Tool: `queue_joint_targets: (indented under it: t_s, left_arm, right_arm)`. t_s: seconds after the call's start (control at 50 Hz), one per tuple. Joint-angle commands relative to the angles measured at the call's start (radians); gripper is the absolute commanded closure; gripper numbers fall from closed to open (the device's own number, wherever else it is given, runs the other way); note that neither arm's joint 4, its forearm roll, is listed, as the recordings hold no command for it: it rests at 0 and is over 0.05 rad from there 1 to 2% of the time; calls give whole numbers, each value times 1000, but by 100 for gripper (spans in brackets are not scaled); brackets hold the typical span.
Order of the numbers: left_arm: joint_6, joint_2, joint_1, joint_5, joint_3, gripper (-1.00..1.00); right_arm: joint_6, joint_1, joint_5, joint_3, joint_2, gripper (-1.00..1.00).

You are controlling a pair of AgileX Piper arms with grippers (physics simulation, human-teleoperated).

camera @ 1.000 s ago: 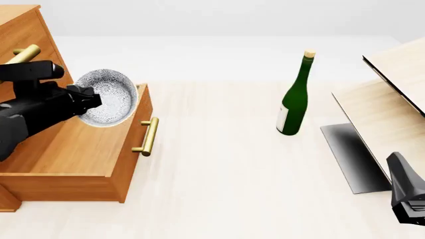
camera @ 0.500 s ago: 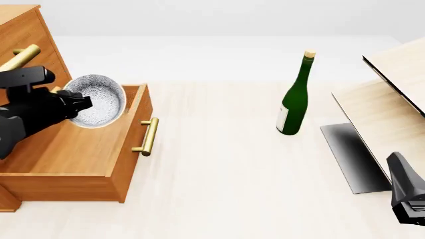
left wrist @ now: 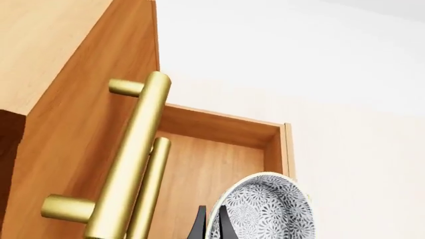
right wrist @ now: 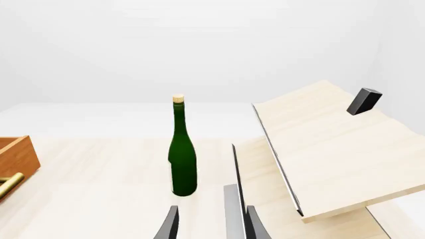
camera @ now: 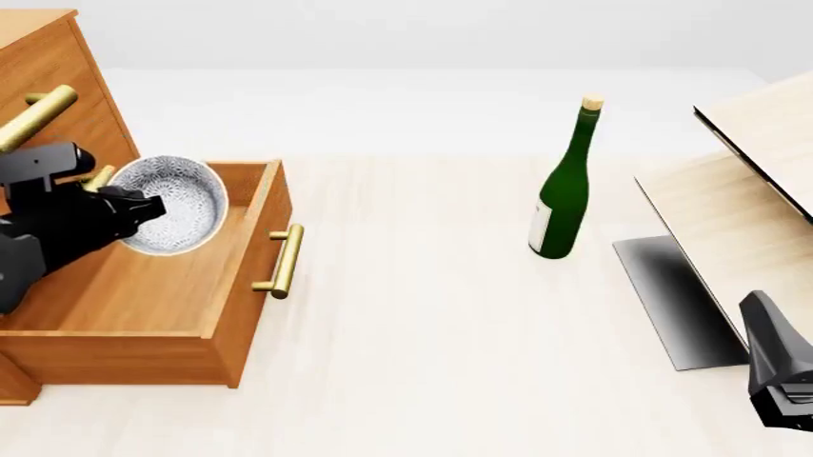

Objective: Put the bowl in the bottom drawer of the cabinet and close it.

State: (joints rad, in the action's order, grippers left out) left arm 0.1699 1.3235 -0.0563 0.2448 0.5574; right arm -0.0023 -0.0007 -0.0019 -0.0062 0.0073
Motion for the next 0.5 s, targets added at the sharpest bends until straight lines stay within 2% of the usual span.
queue_joint_targets:
  t_s: [0.02,0.5]
  left_arm:
    - [0,28,-26,37,-16,100]
    - [10,86,-32,89,-37,100]
  right_arm:
    - [-1,0,1,0,0,-100]
    - [0,0,1,0,0,-100]
